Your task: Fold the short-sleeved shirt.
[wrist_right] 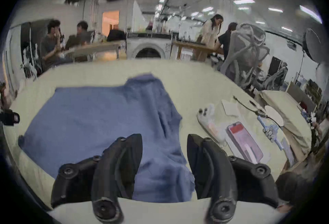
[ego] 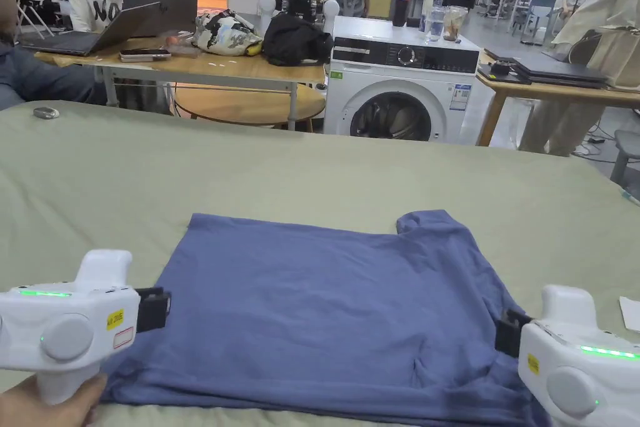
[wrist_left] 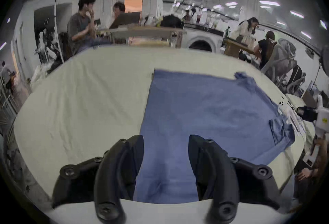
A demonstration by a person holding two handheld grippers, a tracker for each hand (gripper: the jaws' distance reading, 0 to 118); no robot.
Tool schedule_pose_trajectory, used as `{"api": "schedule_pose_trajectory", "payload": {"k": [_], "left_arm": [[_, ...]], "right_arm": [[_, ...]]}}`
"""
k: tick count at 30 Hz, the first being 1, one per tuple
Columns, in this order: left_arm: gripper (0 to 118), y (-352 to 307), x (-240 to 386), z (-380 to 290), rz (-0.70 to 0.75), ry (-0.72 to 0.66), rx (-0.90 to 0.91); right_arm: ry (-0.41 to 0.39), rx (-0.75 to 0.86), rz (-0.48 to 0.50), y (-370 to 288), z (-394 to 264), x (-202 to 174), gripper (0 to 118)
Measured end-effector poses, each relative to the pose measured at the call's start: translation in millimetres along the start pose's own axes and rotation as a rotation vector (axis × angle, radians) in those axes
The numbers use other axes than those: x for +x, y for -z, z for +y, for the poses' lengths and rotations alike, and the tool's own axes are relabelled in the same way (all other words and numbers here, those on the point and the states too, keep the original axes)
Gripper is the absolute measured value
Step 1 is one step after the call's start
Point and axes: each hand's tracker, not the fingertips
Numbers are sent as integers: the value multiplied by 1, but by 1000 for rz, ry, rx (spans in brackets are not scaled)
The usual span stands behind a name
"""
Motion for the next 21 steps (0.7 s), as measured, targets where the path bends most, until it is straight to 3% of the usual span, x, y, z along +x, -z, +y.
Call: {"api": "schedule_pose_trajectory", "payload": {"k": [1, 3, 5, 6, 11, 15, 20, 21], "left_arm": [[50, -4, 5, -1, 13, 18, 39], [41, -11, 15, -4, 44, 31, 108], [5, -8, 13, -4, 64, 25, 145], [0, -9, 16, -5, 87, 21, 161], [0, -9, 17, -5, 75, 22, 114], [0, -5, 8, -4, 73, 32, -57], [0, 1, -13, -8, 46, -52, -226], [8, 2, -18, -8, 51, -61, -244]], "right_arm": [[1, 22, 2, -2, -1, -5, 51], [-6, 72, 5, -6, -2, -15, 23], [-18, 109, -1, -9, -6, -24, 1], [-17, 124, 7, -12, -7, -26, 0], [-25, 146, 24, -14, -10, -36, 0], [-29, 115, 42, -11, -10, -39, 0], [-47, 65, 58, -4, -15, -43, 0], [-50, 55, 57, -2, -17, -44, 0]]}}
